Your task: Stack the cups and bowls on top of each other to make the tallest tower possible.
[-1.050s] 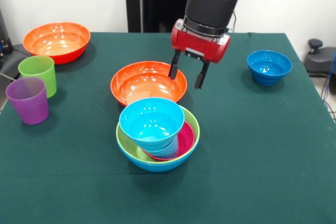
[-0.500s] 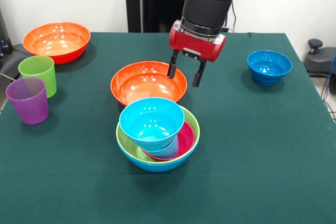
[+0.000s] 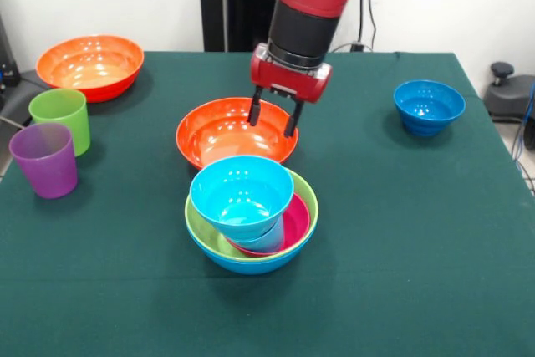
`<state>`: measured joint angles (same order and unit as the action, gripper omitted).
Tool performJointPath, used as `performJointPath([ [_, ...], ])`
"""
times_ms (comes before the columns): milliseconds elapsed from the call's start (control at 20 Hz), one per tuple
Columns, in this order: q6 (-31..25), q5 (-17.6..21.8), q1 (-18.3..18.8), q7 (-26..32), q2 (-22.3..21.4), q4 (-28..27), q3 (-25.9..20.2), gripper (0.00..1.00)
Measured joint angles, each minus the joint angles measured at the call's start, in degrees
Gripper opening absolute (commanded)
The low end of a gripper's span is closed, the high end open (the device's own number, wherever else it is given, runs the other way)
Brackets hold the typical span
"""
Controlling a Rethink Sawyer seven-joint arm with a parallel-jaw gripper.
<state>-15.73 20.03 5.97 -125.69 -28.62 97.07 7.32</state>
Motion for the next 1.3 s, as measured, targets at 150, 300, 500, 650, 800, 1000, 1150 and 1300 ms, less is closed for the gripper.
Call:
performJointPath([
  [150,0.00,2.17,1.31,0.00,0.22,1.84,-0.25,1.00],
  [300,0.01,3.73,2.08,0.00,0.21,3.34,-0.28,1.00],
  [500,0.05,6.08,2.57,0.00,0.19,5.59,-0.30,1.00],
  [650,0.41,6.86,2.56,0.00,0.13,6.51,-0.34,1.00],
  [800,0.47,7.09,2.68,0.00,-0.18,7.37,-0.56,1.00],
  [1000,0.47,7.10,3.10,0.00,-0.36,7.79,-1.26,1.00],
  [1150,0.45,7.11,3.41,0.00,-0.45,7.80,-1.89,1.00],
  [1300,0.45,7.11,3.87,0.00,-1.06,8.00,-2.76,1.00],
])
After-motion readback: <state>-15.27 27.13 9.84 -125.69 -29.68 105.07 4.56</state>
